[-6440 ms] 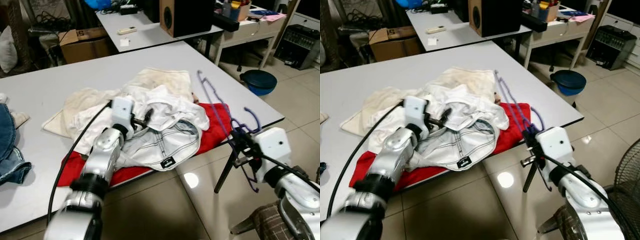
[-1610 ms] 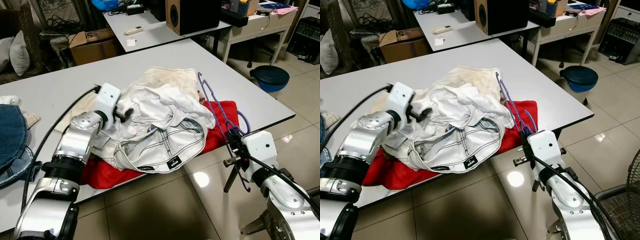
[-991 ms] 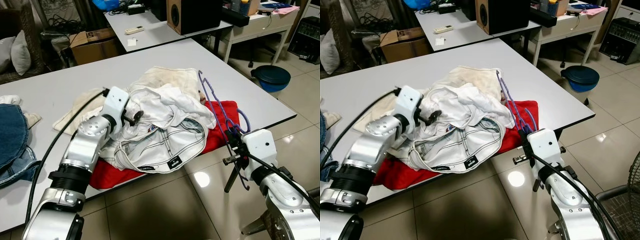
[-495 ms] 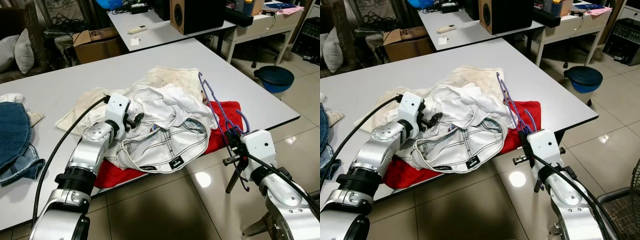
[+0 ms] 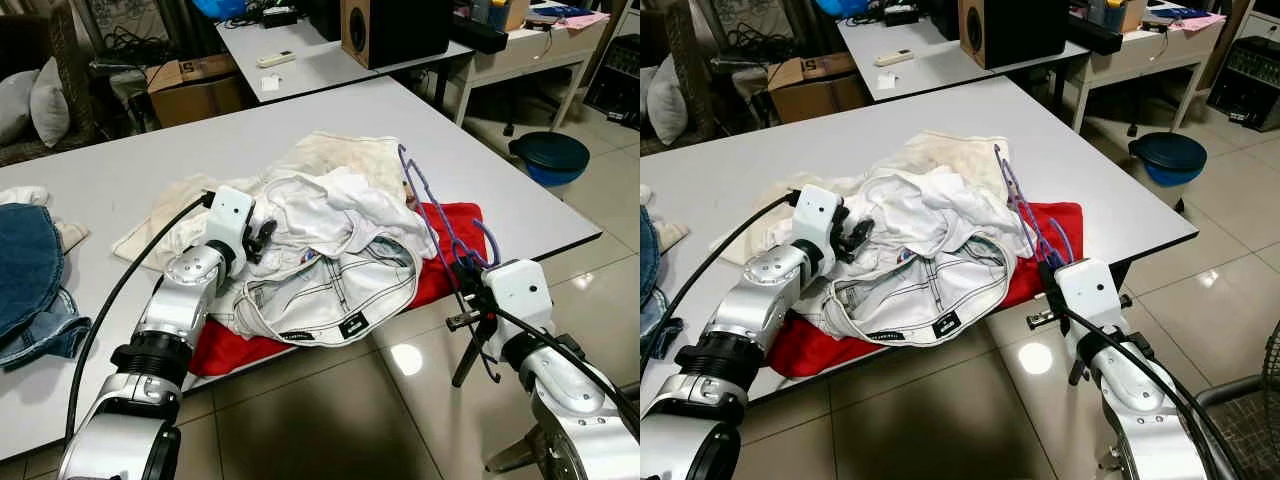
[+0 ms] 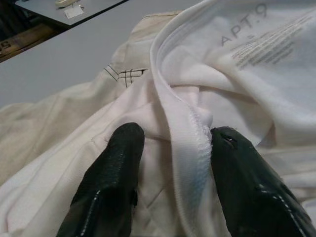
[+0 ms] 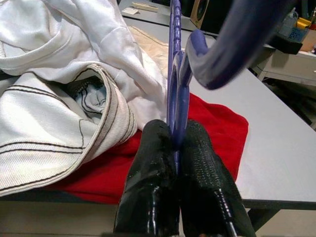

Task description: Hang hanger

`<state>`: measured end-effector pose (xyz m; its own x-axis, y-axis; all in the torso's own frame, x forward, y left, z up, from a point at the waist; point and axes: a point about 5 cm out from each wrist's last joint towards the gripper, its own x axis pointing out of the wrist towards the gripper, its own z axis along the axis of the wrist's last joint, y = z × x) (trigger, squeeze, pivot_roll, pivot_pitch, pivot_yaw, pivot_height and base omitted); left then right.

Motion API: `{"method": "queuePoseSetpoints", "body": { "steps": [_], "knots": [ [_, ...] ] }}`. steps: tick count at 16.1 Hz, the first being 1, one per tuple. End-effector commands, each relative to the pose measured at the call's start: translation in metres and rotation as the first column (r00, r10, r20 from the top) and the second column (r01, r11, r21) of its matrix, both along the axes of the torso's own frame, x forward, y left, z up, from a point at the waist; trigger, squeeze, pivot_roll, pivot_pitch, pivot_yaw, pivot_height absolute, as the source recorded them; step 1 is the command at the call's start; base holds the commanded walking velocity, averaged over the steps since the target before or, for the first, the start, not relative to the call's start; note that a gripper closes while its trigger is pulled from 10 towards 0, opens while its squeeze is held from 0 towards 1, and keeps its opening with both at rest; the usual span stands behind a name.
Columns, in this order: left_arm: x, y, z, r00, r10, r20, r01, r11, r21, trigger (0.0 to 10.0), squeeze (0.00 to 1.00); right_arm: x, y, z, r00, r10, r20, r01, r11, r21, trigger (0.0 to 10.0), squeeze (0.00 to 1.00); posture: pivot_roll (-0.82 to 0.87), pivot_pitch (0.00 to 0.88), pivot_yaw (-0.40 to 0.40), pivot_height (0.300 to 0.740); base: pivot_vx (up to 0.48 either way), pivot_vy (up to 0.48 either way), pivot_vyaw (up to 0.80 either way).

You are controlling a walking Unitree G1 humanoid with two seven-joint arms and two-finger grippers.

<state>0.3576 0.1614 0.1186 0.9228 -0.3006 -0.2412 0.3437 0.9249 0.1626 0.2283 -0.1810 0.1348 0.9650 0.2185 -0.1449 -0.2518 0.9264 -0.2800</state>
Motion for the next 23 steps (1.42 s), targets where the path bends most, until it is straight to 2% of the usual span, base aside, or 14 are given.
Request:
{"method": "queuePoseSetpoints", "body": {
  "steps": [1,9,14,15,17,19,20,21,22,23],
  "knots": [
    [0.004,0.002,0.006,1.000,0.014,0.022,-0.014,1.000,-0.004,0.0,0.00,0.001,0.002,0.004,1.000,0.006,0.025,-0.006,1.000,-0.001,10.0,0.00,-0.17,0.000,0.120,0.740,0.000,0.000,0.00],
    [0.008,-0.004,0.004,0.999,-0.001,0.035,0.000,1.000,0.019,0.0,0.00,0.002,0.000,0.004,1.000,-0.008,0.028,0.008,1.000,-0.009,10.0,0.00,-0.17,0.000,0.119,0.740,0.000,0.000,0.00],
    [0.009,-0.003,0.004,0.999,-0.002,0.048,0.002,1.000,0.007,0.0,0.00,0.002,-0.006,0.002,0.999,-0.029,0.013,0.029,0.998,0.051,10.0,0.00,-0.17,0.000,0.117,0.740,0.000,0.000,0.00],
    [0.009,-0.004,0.006,0.998,-0.001,0.061,0.002,1.000,-0.017,0.0,0.00,0.003,-0.004,0.003,1.000,-0.022,0.019,0.021,0.998,0.056,10.0,0.00,-0.17,0.000,0.118,0.740,0.000,0.000,0.00],
    [0.005,-0.010,0.024,0.984,-0.064,0.164,0.089,0.985,-0.149,0.0,0.00,0.004,0.001,0.006,0.998,-0.012,0.069,0.010,1.000,0.030,10.0,0.00,-0.17,0.000,0.117,0.740,0.000,0.000,0.00],
    [0.002,-0.007,0.040,0.973,-0.048,0.228,0.101,0.969,-0.226,0.0,0.00,0.004,0.006,0.004,0.998,-0.013,0.066,0.010,0.999,0.052,10.0,0.00,-0.16,0.000,0.113,0.740,0.000,0.000,0.00],
    [0.002,-0.005,0.043,0.970,-0.038,0.242,0.098,0.966,-0.239,0.0,0.00,0.004,0.007,0.003,0.998,-0.015,0.068,0.011,0.998,0.059,10.0,0.00,-0.16,0.000,0.113,0.740,0.000,0.000,0.00],
    [0.003,0.006,0.088,0.916,0.064,0.396,0.099,0.920,-0.378,0.0,0.00,0.006,0.009,0.008,0.994,-0.032,0.100,0.022,0.995,0.096,10.0,0.00,-0.17,0.000,0.110,0.740,0.000,0.000,0.00],
    [0.003,0.013,0.113,0.870,0.112,0.480,0.111,0.905,-0.411,0.0,0.00,0.008,0.009,0.011,0.993,-0.038,0.116,0.026,0.994,0.104,10.0,0.00,-0.16,0.000,0.105,0.740,0.000,0.000,0.00],
    [0.000,0.028,0.163,0.755,0.203,0.623,0.131,0.885,-0.446,0.0,0.00,0.011,0.007,0.016,0.988,-0.046,0.147,0.031,0.994,0.108,10.0,0.00,-0.16,0.000,0.097,0.740,0.000,0.000,0.00]
  ]
}}
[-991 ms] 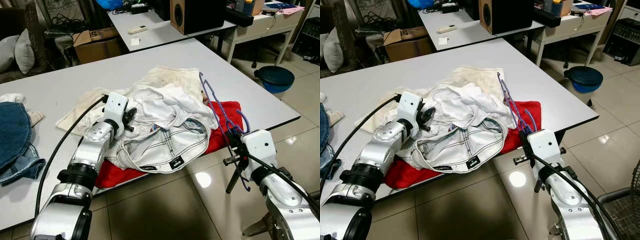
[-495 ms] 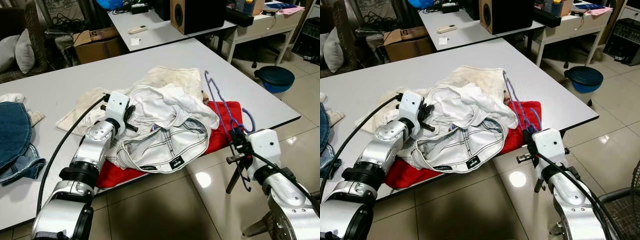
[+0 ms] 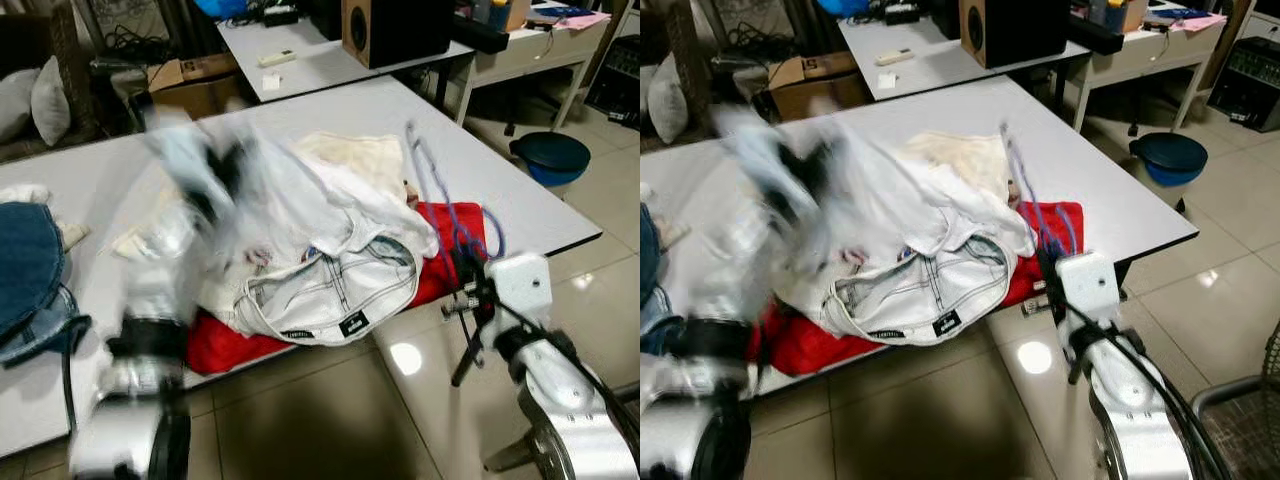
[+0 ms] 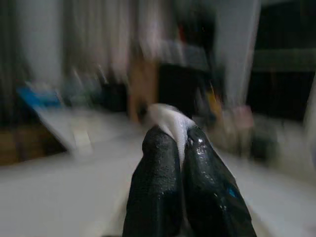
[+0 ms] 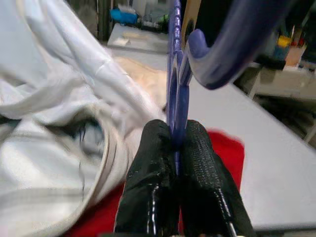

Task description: Hang hanger

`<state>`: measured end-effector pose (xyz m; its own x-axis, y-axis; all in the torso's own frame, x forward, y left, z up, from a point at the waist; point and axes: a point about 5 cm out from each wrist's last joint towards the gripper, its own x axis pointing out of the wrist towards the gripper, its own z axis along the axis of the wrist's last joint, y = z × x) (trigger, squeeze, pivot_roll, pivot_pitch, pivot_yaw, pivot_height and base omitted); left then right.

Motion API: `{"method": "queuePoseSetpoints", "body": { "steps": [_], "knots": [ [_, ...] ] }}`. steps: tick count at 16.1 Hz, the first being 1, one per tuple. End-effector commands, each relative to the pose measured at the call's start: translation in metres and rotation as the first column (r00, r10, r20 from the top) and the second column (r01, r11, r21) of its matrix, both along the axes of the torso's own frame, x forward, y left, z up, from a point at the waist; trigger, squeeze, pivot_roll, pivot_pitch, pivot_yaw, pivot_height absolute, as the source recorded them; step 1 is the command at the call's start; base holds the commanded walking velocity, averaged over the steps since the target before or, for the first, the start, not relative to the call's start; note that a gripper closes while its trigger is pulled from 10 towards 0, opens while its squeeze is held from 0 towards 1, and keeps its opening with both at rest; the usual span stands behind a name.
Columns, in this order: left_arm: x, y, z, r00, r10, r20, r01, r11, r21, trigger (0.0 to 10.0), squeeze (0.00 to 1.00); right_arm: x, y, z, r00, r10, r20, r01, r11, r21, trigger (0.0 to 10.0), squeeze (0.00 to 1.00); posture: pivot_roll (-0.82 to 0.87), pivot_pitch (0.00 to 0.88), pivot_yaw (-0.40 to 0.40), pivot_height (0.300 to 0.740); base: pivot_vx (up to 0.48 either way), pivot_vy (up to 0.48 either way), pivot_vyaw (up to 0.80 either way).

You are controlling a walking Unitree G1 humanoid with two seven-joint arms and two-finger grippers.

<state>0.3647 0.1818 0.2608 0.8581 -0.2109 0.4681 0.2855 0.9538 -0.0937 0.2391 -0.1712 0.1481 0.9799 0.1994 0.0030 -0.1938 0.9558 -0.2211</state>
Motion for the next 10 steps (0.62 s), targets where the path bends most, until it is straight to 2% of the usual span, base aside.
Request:
{"method": "queuePoseSetpoints", "body": {
  "steps": [1,2,3,4,5,6,7,8,9,10],
  "knots": [
    [-0.019,0.030,0.077,0.935,0.151,0.322,-0.131,0.988,-0.083,0.0,0.00,0.004,-0.005,0.008,0.999,-0.021,0.049,0.021,1.000,0.015,10.0,0.00,-0.15,0.000,0.090,0.740,0.000,0.000,0.00],
    [-0.028,0.042,0.098,0.883,0.229,0.409,-0.203,0.973,-0.107,0.0,0.00,0.006,-0.006,0.010,0.998,-0.024,0.064,0.023,1.000,0.017,10.0,0.00,-0.15,0.000,0.088,0.740,0.000,0.000,0.00],
    [-0.035,0.050,0.110,0.848,0.269,0.456,-0.286,0.958,-0.033,0.0,0.00,0.010,-0.005,0.016,0.995,-0.026,0.099,0.026,1.000,0.008,10.0,0.00,-0.14,0.000,0.085,0.740,0.000,0.000,0.00],
    [-0.033,0.048,0.104,0.870,0.251,0.425,-0.282,0.959,0.011,0.0,0.00,0.011,-0.004,0.016,0.996,-0.016,0.093,0.015,1.000,0.010,10.0,0.00,-0.14,0.000,0.084,0.740,0.000,0.000,0.00],
    [-0.026,0.045,0.081,0.913,0.238,0.331,-0.274,0.959,0.067,0.0,0.00,0.012,-0.002,0.014,0.998,-0.006,0.070,0.005,1.000,0.018,10.0,0.00,-0.13,0.000,0.086,0.740,0.000,0.000,0.00],
    [-0.017,0.046,0.032,0.956,0.274,0.106,-0.289,0.941,0.175,0.0,0.00,0.011,0.001,0.011,0.999,-0.001,0.049,-0.003,0.998,0.066,10.0,0.00,-0.13,0.000,0.088,0.740,0.000,0.000,0.00],
    [-0.017,0.046,0.011,0.962,0.273,0.002,-0.269,0.945,0.186,4.9,0.00,0.010,0.002,0.010,0.999,-0.007,0.045,0.003,0.997,0.080,10.0,0.00,-0.13,0.000,0.087,0.740,0.000,0.000,0.00],
    [-0.017,0.043,-0.017,0.956,0.262,-0.133,-0.226,0.945,0.236,10.0,0.00,0.007,0.003,0.008,0.999,-0.006,0.038,0.003,0.995,0.101,10.0,0.00,-0.12,0.000,0.085,0.740,0.000,0.000,0.00],
    [-0.019,0.042,-0.028,0.951,0.263,-0.162,-0.215,0.940,0.266,10.0,0.00,0.006,0.003,0.008,0.999,-0.003,0.036,-0.001,0.994,0.112,10.0,0.00,-0.12,0.000,0.085,0.740,0.000,0.000,0.00],
    [-0.029,0.032,-0.057,0.947,0.218,-0.235,-0.148,0.948,0.280,10.0,0.00,0.004,0.006,0.007,0.999,0.006,0.042,-0.011,0.994,0.108,10.0,0.00,-0.12,0.000,0.079,0.740,0.000,0.000,0.00]
  ]
}}
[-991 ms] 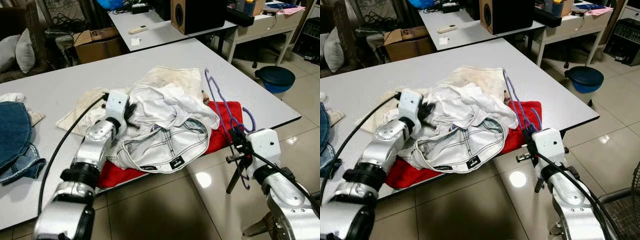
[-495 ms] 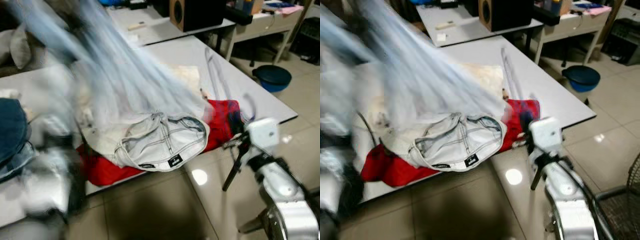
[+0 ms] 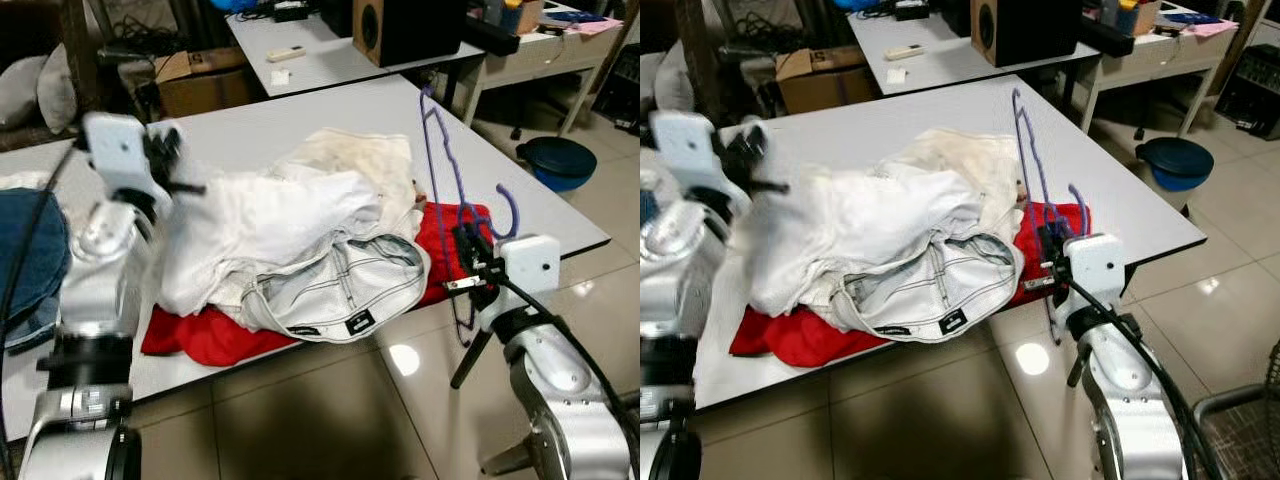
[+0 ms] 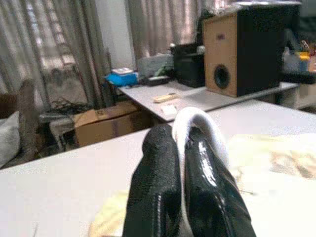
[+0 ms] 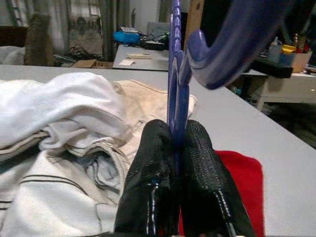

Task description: Hang hanger

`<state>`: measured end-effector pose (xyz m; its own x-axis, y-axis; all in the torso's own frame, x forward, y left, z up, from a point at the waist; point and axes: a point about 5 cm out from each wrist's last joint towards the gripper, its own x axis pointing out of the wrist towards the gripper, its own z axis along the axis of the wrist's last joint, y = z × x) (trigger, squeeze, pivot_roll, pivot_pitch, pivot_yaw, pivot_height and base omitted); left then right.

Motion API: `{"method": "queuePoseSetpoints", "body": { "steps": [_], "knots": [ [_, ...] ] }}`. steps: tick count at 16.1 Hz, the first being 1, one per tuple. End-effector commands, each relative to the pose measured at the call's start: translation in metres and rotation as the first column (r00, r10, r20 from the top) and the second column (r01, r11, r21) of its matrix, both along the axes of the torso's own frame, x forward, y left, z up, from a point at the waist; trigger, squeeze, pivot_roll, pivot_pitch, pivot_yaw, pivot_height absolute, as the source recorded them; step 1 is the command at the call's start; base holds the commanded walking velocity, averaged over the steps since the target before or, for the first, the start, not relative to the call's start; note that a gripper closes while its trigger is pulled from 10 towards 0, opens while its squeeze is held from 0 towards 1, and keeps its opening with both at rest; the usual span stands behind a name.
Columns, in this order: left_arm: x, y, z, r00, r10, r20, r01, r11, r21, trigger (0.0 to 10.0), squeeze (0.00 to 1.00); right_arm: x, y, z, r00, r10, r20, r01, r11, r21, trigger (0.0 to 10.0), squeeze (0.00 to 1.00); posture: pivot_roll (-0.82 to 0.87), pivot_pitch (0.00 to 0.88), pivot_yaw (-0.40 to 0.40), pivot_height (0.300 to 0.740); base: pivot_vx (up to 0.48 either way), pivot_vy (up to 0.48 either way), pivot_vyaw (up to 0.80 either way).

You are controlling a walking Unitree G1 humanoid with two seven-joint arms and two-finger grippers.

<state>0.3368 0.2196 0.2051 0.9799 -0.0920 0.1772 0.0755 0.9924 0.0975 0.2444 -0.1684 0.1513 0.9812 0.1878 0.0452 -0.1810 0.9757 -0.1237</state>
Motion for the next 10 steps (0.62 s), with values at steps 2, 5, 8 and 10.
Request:
{"method": "queuePoseSetpoints", "body": {
  "steps": [2,5,8,10],
  "knots": [
    [-0.020,-0.023,-0.040,0.993,-0.037,-0.116,0.034,0.999,-0.025,10.0,0.00,-0.003,0.006,0.002,1.000,0.026,0.006,-0.026,1.000,-0.004,10.0,0.00,-0.11,0.000,0.061,0.740,0.000,0.000,0.00],
    [-0.026,-0.035,-0.047,0.985,-0.052,-0.165,0.047,0.998,-0.039,10.0,0.00,-0.003,0.003,0.002,1.000,0.028,-0.006,-0.028,1.000,-0.002,10.0,0.00,-0.11,0.000,0.060,0.740,-0.206,0.000,0.00],
    [-0.030,-0.050,-0.058,0.970,-0.089,-0.224,0.079,0.995,-0.053,10.0,0.00,-0.002,-0.005,0.004,1.000,0.000,-0.001,0.000,1.000,-0.018,10.0,0.00,-0.11,0.000,0.064,0.740,-0.360,0.000,0.00],
    [-0.030,-0.059,-0.065,0.963,-0.103,-0.249,0.091,0.994,-0.058,10.0,0.00,0.000,-0.012,0.002,1.000,-0.018,-0.021,0.017,0.999,-0.043,10.0,0.00,-0.11,0.042,0.044,0.740,-0.356,0.000,0.00]
  ]
}}
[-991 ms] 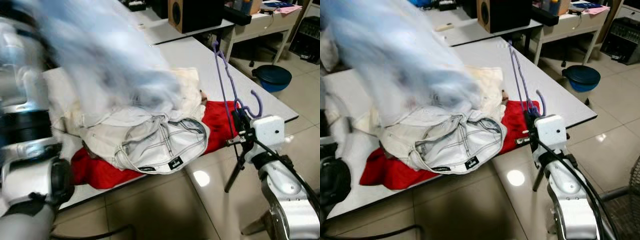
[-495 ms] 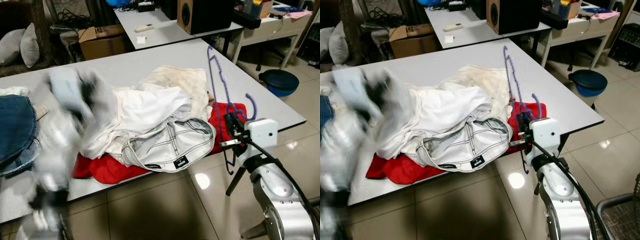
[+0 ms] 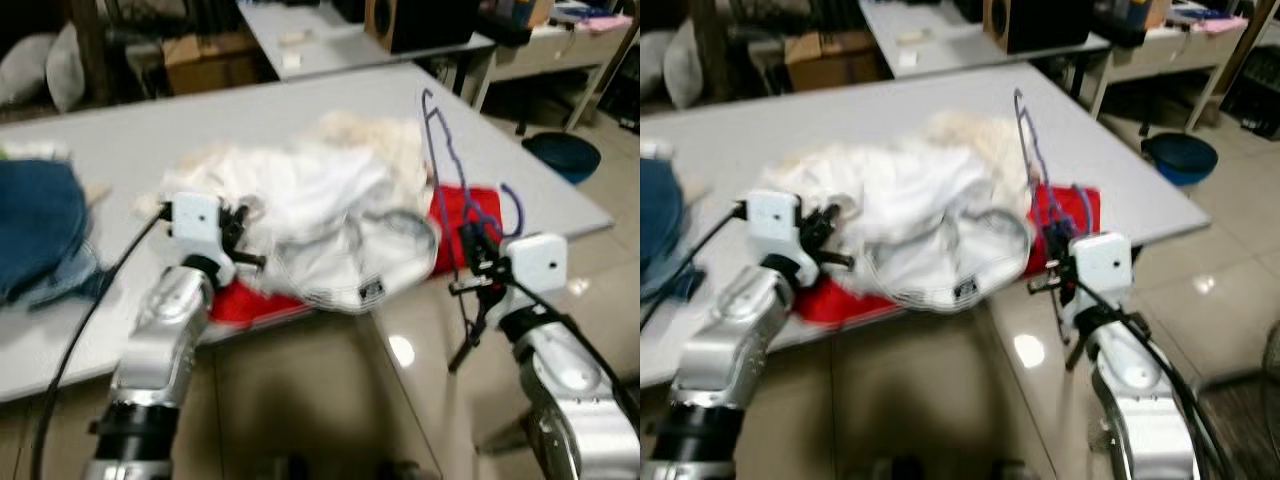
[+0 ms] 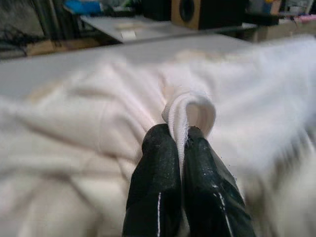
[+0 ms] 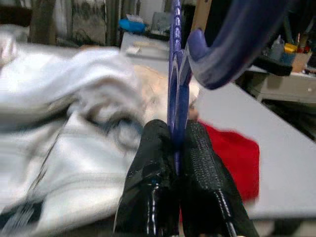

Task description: Hang hanger

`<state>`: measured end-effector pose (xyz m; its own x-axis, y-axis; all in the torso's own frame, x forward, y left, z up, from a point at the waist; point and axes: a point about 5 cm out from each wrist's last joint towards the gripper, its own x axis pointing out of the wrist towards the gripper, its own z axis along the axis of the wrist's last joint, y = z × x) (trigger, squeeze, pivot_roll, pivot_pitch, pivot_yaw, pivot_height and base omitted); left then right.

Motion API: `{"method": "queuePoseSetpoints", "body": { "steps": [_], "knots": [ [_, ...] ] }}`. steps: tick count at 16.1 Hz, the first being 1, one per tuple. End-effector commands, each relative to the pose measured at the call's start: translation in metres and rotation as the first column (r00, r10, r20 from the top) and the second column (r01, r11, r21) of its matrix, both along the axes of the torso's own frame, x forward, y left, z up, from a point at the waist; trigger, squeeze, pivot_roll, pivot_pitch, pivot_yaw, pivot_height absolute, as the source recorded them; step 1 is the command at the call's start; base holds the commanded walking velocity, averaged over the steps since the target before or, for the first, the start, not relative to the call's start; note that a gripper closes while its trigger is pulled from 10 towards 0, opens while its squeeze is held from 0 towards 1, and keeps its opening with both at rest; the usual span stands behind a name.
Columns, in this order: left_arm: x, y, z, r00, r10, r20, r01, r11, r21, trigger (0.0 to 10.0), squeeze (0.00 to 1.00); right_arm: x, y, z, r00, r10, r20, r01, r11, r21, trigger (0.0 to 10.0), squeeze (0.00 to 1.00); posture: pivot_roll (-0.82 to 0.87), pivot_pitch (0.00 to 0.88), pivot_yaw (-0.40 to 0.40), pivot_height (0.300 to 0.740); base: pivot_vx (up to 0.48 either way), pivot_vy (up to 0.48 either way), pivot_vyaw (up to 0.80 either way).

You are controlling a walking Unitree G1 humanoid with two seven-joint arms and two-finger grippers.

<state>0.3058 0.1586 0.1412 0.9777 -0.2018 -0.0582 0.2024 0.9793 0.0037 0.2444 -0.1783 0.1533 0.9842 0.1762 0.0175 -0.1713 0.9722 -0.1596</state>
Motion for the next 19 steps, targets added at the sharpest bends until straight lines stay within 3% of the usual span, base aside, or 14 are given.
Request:
{"method": "queuePoseSetpoints", "body": {
  "steps": [1,5,7,8,9,11,12,13,14,15,16,17,18,19],
  "knots": [
    [-0.004,0.000,-0.001,1.000,0.003,-0.013,-0.003,1.000,-0.001,10.0,0.00,-0.002,0.001,0.005,1.000,0.002,-0.002,-0.002,1.000,0.019,10.0,0.00,-0.12,0.044,0.035,0.740,-0.337,0.000,0.00],
    [0.001,-0.008,0.010,1.000,-0.020,0.022,0.020,1.000,0.010,10.0,0.00,-0.011,0.003,0.007,1.000,0.028,-0.012,-0.028,1.000,-0.002,10.0,0.00,-0.14,0.080,0.008,0.740,-0.137,0.000,0.00],
    [0.013,-0.015,0.044,0.988,-0.047,0.146,0.059,0.995,-0.075,10.0,0.00,-0.007,0.005,0.010,1.000,0.023,0.007,-0.023,1.000,0.009,10.0,0.00,-0.15,0.062,0.011,0.740,0.000,0.000,0.00],
    [0.021,-0.019,0.070,0.962,-0.052,0.270,0.097,0.983,-0.155,4.8,0.00,-0.004,0.003,0.011,1.000,0.012,0.021,-0.012,1.000,-0.003,10.0,0.00,-0.15,0.048,0.023,0.740,0.000,0.000,0.00],
    [0.027,-0.030,0.136,0.841,-0.055,0.538,0.226,0.940,-0.257,0.0,0.00,-0.001,-0.001,0.018,0.998,-0.012,0.060,0.011,1.000,0.006,10.0,0.00,-0.15,0.041,0.033,0.740,0.000,0.000,0.00],
    [0.016,-0.026,0.194,0.676,0.016,0.737,0.332,0.886,-0.324,0.0,0.00,-0.001,-0.004,0.023,0.995,-0.029,0.093,0.028,1.000,0.013,10.0,0.00,-0.15,0.034,0.049,0.740,0.000,0.000,0.00],
    [0.003,-0.018,0.227,0.557,0.057,0.828,0.424,0.838,-0.343,0.0,0.00,-0.001,-0.005,0.025,0.993,-0.035,0.113,0.034,0.999,0.015,10.0,0.00,-0.15,0.030,0.055,0.740,0.000,0.000,0.00],
    [-0.006,-0.010,0.243,0.497,0.071,0.865,0.476,0.811,-0.340,0.0,0.00,-0.003,-0.004,0.028,0.991,-0.038,0.131,0.035,0.999,0.023,10.0,0.00,-0.15,0.030,0.056,0.740,0.000,0.000,0.00],
    [-0.005,-0.006,0.237,0.513,0.042,0.857,0.467,0.824,-0.320,0.0,0.00,-0.005,-0.003,0.028,0.990,-0.036,0.135,0.032,0.999,0.029,10.0,0.00,-0.15,0.028,0.060,0.740,0.000,0.000,0.00],
    [0.006,-0.002,0.206,0.622,-0.032,0.782,0.416,0.860,-0.296,0.0,0.00,-0.008,-0.001,0.026,0.991,-0.029,0.131,0.025,0.999,0.032,10.0,0.00,-0.15,0.028,0.060,0.740,0.000,0.000,0.00],
    [0.021,-0.007,0.159,0.800,-0.180,0.572,0.364,0.904,-0.225,0.0,0.00,-0.009,-0.001,0.023,0.993,-0.016,0.117,0.012,0.999,0.030,10.0,0.00,-0.16,0.026,0.060,0.740,0.000,0.000,0.00],
    [0.021,-0.010,0.128,0.842,-0.297,0.449,0.366,0.928,-0.071,0.0,0.00,-0.010,-0.001,0.021,0.994,-0.009,0.112,0.005,1.000,0.030,10.0,0.00,-0.16,0.026,0.059,0.740,0.000,0.000,0.00],
    [0.012,-0.014,0.067,0.878,-0.467,0.106,0.463,0.884,0.066,0.0,0.00,-0.013,-0.001,0.018,0.996,0.008,0.094,-0.012,0.999,0.035,10.0,0.00,-0.15,0.024,0.055,0.740,0.000,0.000,0.00],
    [0.001,-0.013,0.036,0.862,-0.504,-0.057,0.507,0.860,0.052,0.0,0.00,-0.015,0.000,0.014,0.997,0.031,0.066,-0.034,0.999,0.037,10.0,0.00,-0.15,0.021,0.051,0.740,0.000,0.000,0.00]
  ]
}}
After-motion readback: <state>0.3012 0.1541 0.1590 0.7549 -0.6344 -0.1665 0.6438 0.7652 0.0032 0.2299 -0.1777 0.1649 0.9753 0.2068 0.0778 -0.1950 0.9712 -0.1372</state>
